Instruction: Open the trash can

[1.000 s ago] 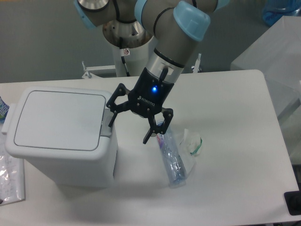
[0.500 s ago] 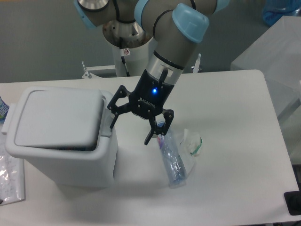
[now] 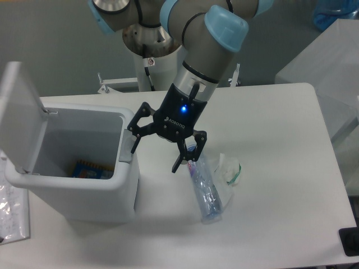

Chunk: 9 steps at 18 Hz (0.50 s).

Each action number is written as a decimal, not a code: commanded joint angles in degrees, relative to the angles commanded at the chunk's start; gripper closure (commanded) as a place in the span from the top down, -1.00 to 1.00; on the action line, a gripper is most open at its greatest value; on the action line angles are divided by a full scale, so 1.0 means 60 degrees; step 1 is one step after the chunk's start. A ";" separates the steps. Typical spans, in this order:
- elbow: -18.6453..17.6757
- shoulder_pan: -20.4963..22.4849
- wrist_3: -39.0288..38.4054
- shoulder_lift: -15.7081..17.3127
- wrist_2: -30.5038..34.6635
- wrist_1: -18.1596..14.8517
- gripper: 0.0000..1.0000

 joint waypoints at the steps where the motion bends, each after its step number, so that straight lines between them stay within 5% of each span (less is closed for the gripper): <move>1: 0.0161 0.0015 0.0015 -0.0058 0.0015 0.0233 1.00; 3: 0.0411 0.0044 0.0204 -0.0219 0.0044 0.0659 1.00; 9: 0.0602 0.0350 0.2355 -0.0789 0.2124 0.0675 1.00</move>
